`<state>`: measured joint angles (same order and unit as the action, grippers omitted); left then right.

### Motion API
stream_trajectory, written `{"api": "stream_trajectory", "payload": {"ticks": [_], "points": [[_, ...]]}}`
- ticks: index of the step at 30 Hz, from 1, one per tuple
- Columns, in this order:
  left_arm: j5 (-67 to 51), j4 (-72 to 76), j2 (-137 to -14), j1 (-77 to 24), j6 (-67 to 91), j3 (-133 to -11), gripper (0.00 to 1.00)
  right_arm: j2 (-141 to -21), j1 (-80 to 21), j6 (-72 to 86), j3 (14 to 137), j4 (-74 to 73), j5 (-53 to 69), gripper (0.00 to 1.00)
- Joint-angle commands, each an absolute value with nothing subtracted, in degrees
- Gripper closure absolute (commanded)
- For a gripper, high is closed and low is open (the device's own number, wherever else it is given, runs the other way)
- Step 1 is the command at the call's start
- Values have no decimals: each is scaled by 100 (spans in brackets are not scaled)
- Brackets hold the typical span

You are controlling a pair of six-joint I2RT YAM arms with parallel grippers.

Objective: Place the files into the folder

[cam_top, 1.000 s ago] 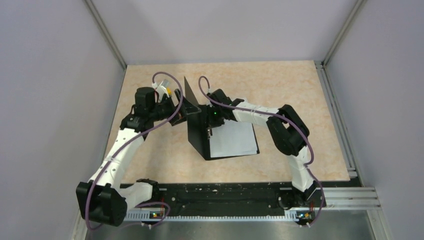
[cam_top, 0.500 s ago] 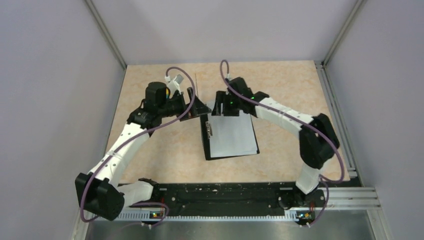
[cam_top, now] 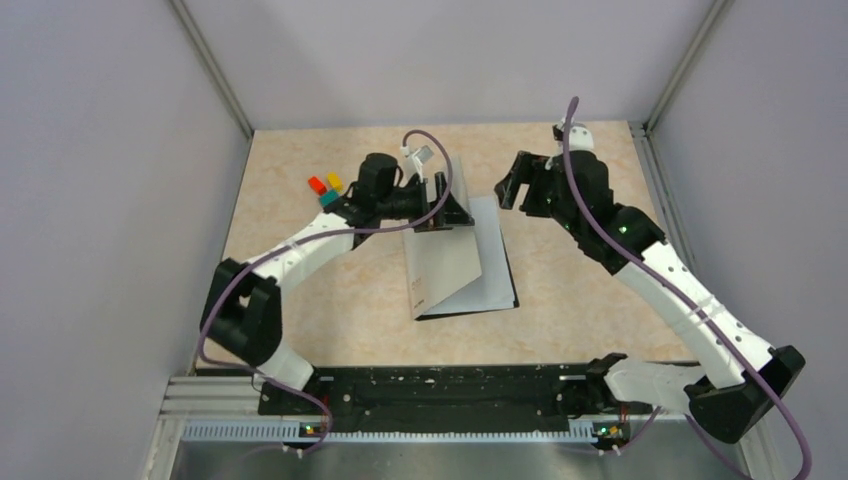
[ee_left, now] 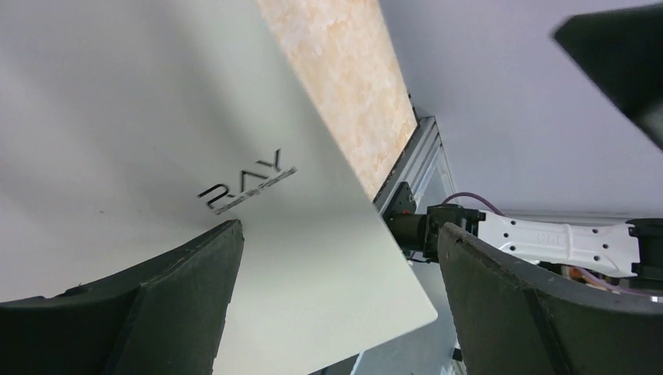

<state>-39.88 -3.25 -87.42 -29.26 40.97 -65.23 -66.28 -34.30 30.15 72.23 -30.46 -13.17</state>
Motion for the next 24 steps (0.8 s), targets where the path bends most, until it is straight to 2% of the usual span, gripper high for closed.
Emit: {"api": "stream_trajectory", "payload": {"ticks": [1,13,17,24], "points": [[-4296,462,-9398,-3117,4211,-6817,1,-6406,-3397,2734,7116,-3434,-1877,22],[-4089,695,-10580,-3261,4287,-6583,1,-6693,-3393,2653,7059,-3372,-1690,20],[-3492,-64,-10242,-3256,3890,-6753,1,-6832,-3393,2658,7071,-3326,-1605,19],[-1516,-1918,-8893,-3255,3158,-7124,1,-6925,-3393,2818,6917,-3009,-1383,15]]}}
